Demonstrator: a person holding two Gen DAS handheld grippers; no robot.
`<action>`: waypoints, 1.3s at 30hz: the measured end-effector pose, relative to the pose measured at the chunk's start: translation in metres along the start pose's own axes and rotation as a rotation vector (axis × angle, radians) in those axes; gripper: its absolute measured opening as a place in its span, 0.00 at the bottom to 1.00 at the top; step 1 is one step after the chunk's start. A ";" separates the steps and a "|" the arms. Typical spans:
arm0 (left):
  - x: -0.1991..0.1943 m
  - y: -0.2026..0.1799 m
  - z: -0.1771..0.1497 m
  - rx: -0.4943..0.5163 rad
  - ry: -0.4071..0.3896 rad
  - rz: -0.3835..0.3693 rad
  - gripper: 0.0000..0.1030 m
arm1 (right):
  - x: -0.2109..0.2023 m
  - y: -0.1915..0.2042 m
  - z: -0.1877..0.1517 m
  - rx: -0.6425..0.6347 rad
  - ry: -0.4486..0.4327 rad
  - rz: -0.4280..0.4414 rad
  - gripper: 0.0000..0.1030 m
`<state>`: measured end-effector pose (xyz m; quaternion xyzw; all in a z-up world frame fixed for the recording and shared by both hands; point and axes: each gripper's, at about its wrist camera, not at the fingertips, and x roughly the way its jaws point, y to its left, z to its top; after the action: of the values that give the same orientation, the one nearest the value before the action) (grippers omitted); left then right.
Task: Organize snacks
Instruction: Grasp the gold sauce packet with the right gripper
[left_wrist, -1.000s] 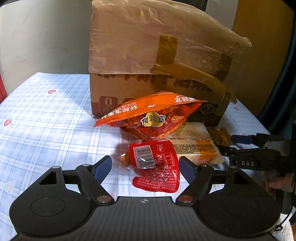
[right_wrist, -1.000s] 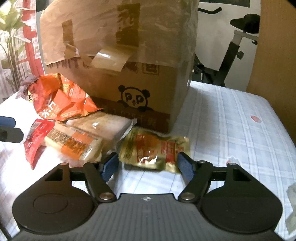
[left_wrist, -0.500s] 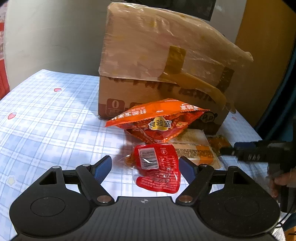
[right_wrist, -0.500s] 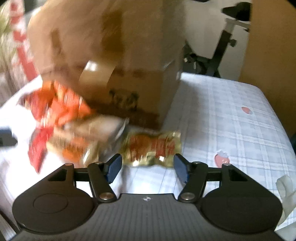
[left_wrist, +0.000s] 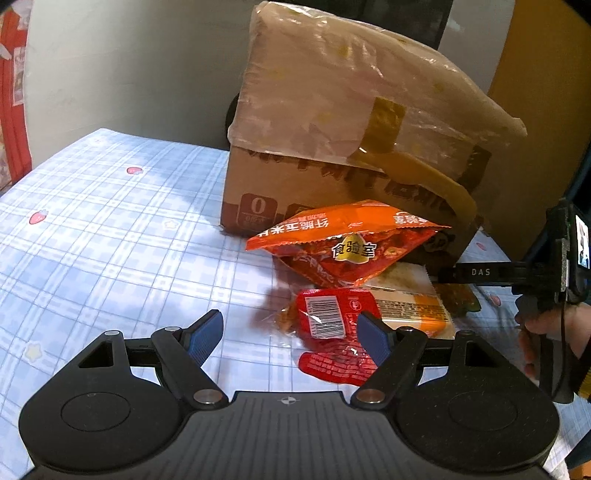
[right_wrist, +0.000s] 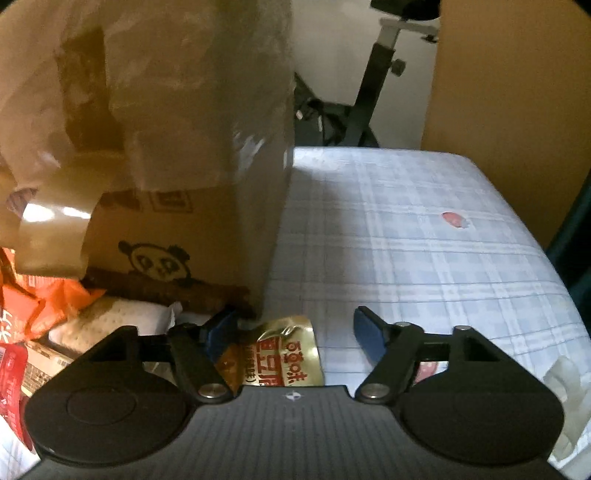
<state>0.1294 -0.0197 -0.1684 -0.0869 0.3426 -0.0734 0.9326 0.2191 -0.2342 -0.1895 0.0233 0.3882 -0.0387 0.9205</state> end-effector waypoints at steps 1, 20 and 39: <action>0.001 0.000 0.000 -0.001 0.003 -0.001 0.79 | 0.000 0.002 -0.001 -0.009 0.004 0.003 0.73; 0.003 -0.003 -0.002 0.003 0.014 -0.018 0.79 | -0.047 0.016 -0.048 -0.260 -0.023 0.043 0.80; -0.001 -0.002 -0.001 0.008 0.017 -0.017 0.79 | -0.037 -0.008 -0.041 -0.077 -0.034 0.072 0.75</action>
<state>0.1278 -0.0213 -0.1685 -0.0856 0.3494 -0.0832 0.9293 0.1633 -0.2369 -0.1914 0.0011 0.3726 0.0092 0.9279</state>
